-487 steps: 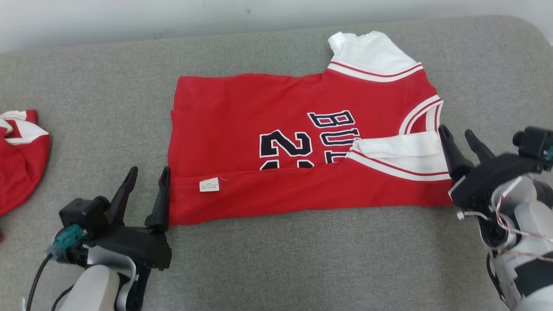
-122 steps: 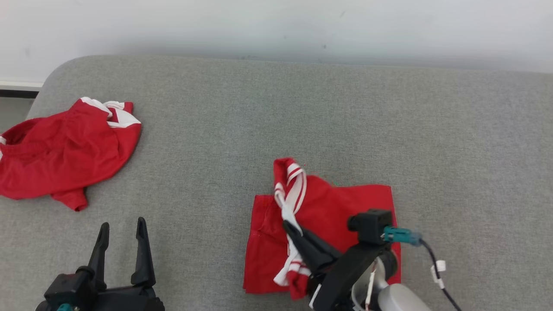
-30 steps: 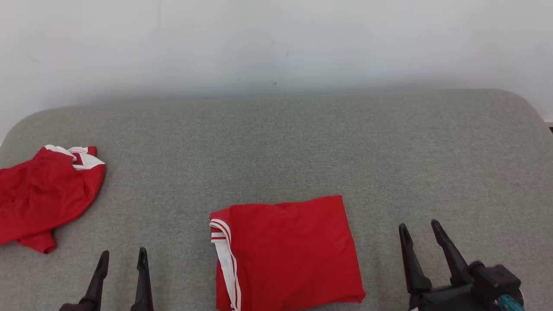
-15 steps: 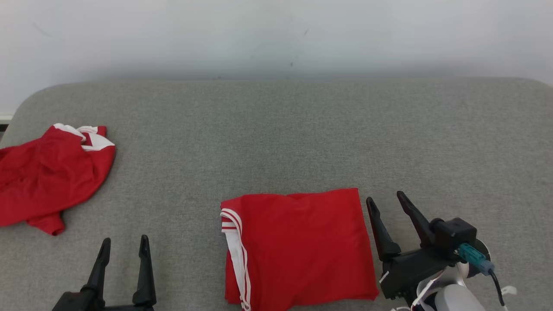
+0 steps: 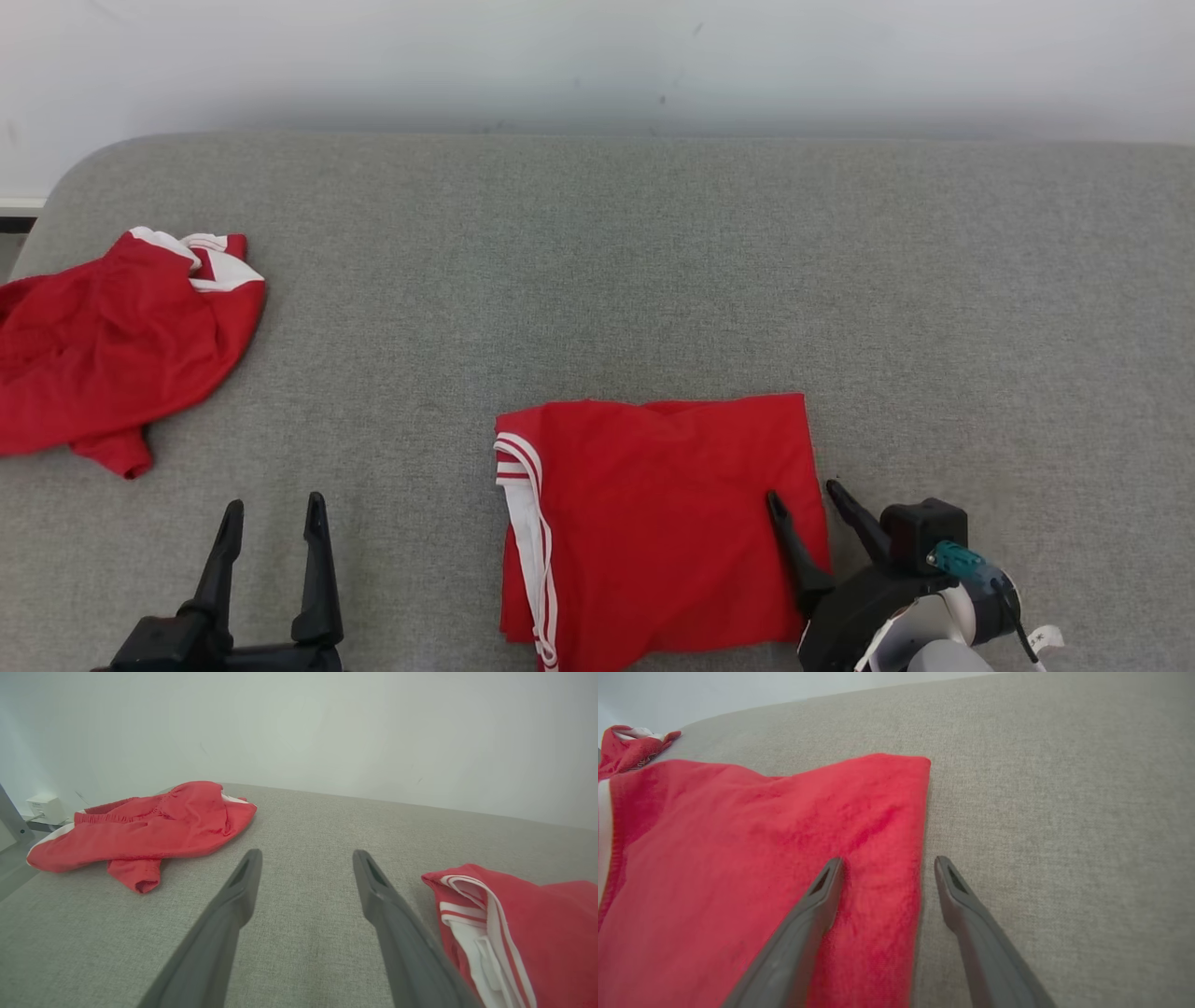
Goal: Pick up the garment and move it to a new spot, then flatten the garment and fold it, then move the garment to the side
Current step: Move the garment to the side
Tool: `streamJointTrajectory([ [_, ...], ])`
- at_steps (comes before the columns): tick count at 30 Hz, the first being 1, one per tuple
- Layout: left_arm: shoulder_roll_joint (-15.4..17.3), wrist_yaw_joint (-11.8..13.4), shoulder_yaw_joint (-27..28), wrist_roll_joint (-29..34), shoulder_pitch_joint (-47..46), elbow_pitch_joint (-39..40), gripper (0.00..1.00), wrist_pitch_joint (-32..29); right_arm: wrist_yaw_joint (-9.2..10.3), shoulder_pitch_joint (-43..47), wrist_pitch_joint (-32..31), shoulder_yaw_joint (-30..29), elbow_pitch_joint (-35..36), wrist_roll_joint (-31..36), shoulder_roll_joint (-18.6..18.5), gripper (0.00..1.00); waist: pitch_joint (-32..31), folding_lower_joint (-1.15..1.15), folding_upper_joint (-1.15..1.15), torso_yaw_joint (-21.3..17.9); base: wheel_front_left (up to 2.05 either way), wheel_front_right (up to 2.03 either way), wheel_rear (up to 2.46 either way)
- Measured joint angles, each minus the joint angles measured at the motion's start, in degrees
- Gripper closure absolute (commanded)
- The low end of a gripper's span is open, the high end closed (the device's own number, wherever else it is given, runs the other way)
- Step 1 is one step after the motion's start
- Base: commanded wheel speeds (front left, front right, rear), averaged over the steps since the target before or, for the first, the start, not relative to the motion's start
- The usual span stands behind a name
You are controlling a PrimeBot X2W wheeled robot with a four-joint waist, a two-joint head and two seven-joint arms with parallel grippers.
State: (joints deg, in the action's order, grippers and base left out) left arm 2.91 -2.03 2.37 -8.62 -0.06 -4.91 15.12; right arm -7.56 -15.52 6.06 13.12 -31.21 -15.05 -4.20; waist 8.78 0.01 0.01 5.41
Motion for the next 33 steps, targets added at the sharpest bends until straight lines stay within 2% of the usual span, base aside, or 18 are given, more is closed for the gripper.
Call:
streamJointTrajectory([
  [4,0.0,0.09,-0.2,0.0,-0.6,-0.21,0.0,0.0,0.0,-0.63,0.22,0.66,-3.38,-0.08,0.36,0.0,0.49,0.0,0.0,-0.17,0.0,0.0,0.0],
  [5,0.0,0.15,-0.25,0.0,-0.69,-0.23,0.0,0.0,0.01,-0.83,0.2,1.08,-4.0,-0.33,0.43,0.52,0.56,0.0,0.0,-0.24,0.0,0.0,0.0],
  [6,-0.01,0.18,-0.34,0.0,-0.75,-0.29,0.0,0.0,0.01,-1.04,0.21,1.62,-4.57,-0.88,0.54,0.68,0.63,0.0,0.0,-0.27,0.0,0.0,0.0],
  [7,0.0,0.21,-0.4,0.0,-0.79,-0.31,0.0,0.0,0.01,-1.29,0.18,2.12,-5.08,-1.46,0.63,1.0,0.69,0.0,0.0,-0.32,0.0,0.0,0.0],
  [13,0.0,0.31,-0.8,-0.25,-1.37,-0.76,0.0,0.0,0.01,-4.44,0.77,4.31,-8.06,-3.27,0.97,1.0,1.3,0.0,-0.01,-0.56,0.0,0.0,0.0],
  [18,0.0,0.48,-1.12,-0.66,-2.06,-0.42,0.0,0.0,0.0,-10.77,0.48,5.63,-9.15,-4.1,-0.97,1.0,2.42,0.0,0.0,-0.92,0.0,0.0,0.0],
  [25,-0.01,0.47,-2.87,-1.15,-5.17,1.69,0.0,0.0,0.0,-20.32,-1.23,4.8,-9.37,-5.57,-8.16,1.0,6.4,0.0,0.0,-1.49,0.0,0.0,0.0],
  [33,-0.03,-0.33,-3.13,0.49,-10.57,5.0,0.0,0.0,0.0,-28.77,-3.76,3.13,-6.26,-6.15,-20.26,1.0,14.15,0.01,0.0,-2.73,0.0,0.0,0.0],
])
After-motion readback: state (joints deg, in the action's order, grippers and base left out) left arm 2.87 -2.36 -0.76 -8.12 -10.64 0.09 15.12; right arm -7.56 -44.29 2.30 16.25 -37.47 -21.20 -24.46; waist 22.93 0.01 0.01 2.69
